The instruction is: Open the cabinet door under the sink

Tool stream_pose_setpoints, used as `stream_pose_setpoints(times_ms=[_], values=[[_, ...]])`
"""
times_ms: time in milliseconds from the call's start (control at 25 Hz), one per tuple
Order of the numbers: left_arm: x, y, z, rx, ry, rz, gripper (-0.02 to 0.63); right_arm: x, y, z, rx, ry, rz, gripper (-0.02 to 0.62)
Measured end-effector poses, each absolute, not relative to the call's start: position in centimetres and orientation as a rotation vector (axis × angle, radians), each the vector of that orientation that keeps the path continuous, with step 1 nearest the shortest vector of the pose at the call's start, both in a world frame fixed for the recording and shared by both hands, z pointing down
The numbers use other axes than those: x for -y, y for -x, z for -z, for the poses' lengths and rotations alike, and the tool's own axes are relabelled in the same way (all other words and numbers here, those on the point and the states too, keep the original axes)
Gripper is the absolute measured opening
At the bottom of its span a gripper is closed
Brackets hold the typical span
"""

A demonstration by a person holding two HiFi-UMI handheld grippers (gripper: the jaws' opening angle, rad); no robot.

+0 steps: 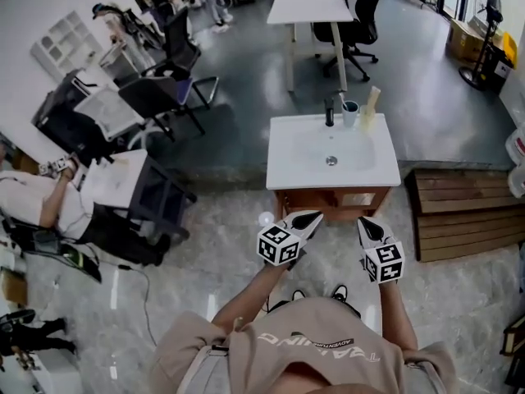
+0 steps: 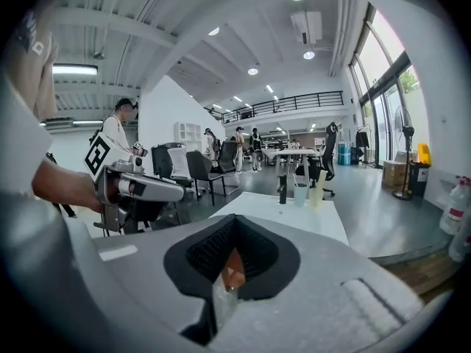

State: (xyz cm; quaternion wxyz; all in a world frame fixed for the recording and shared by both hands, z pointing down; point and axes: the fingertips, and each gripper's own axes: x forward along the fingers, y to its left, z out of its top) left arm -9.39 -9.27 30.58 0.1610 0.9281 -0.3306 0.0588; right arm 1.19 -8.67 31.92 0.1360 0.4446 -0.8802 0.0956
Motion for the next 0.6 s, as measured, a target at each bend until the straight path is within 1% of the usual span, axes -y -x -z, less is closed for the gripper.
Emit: stream_pose_setpoints(times_ms=[280, 480, 600], values=[[11.6, 13.2, -25.2, 1.264, -2.713, -0.174, 0.015, 9.6, -0.9, -27.0, 2.602, -1.311, -0.182, 0.002], [11.9, 13.3, -23.7, 1.297, -2.709, -0.097, 0.015, 9.0, -1.4, -25.0, 2.597, -1.33, -0.075, 0.002], [12.0, 13.0, -23.6, 1.3, -2.704, -0.064, 0.015, 8.8, -2.3, -25.0, 2.617, -1.348, -0.064, 0.002]])
